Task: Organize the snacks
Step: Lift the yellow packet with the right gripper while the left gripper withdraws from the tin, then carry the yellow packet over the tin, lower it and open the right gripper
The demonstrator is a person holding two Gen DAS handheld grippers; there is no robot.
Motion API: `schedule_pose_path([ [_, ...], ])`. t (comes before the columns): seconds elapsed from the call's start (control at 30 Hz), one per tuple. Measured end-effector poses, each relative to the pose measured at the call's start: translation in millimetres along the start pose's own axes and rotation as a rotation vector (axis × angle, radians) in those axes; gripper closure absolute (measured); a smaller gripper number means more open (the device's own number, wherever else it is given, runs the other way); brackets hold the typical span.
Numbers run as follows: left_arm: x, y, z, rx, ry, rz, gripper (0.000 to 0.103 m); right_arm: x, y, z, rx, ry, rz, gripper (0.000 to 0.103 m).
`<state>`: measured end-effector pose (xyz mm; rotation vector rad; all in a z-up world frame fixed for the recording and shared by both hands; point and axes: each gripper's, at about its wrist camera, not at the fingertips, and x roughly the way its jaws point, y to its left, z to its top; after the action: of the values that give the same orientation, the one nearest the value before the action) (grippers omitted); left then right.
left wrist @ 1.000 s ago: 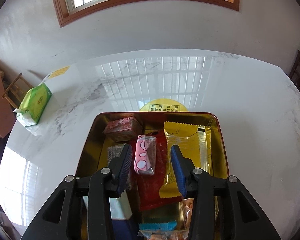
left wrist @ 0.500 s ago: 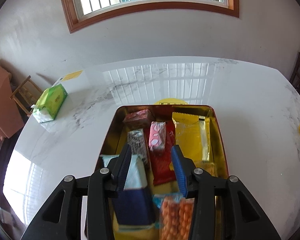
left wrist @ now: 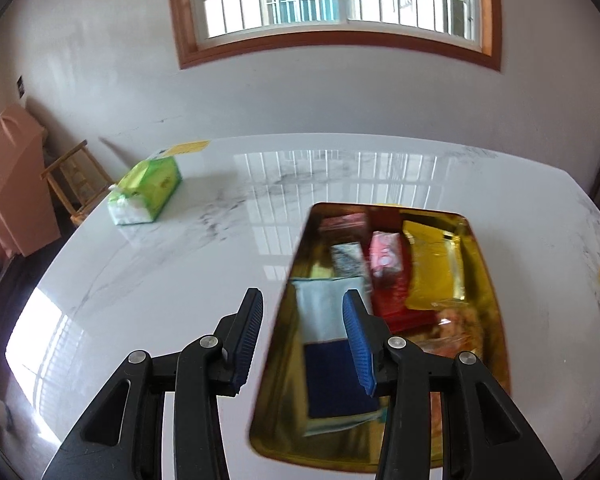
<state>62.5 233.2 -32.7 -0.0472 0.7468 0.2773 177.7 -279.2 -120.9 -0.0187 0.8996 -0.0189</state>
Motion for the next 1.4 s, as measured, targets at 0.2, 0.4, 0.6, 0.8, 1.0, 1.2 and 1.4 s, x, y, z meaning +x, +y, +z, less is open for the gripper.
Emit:
schedule_pose_path([
  [0.2,-0.9,32.0,-13.5,-0.039,-0.009,0.02,0.06,-4.9,10.3,-5.8,0.016,0.001,-0.013,0.047],
  [0.4,11.4,63.0,-29.8,-0.1,0.007,0.014,0.06,-13.4,28.1,-17.3,0.021,-0.001,-0.007,0.047],
  [0.6,22.5,88.5,-45.6,-0.134,-0.015,0.026,0.06,-23.3,55.7,-30.3,0.017,-0.006,0.033,0.047],
  [0.8,35.8,112.6,-53.4,-0.217,-0.01,0.004,0.06,-25.9,76.7,-32.5,0.013,0.003,0.074,0.047],
  [1.0,43.2,121.0,-56.6,-0.248,0.001,0.009,0.06,-27.6,90.5,-31.7,0.029,0.02,0.131,0.047],
  [1.2,46.2,119.6,-57.9,-0.242,0.007,0.014,0.06,-43.6,112.2,-23.5,0.02,-0.006,0.189,0.047],
  [1.4,46.9,123.4,-59.8,-0.267,0.007,0.011,0.06,-75.2,156.8,-6.9,-0.048,-0.06,0.276,0.047],
])
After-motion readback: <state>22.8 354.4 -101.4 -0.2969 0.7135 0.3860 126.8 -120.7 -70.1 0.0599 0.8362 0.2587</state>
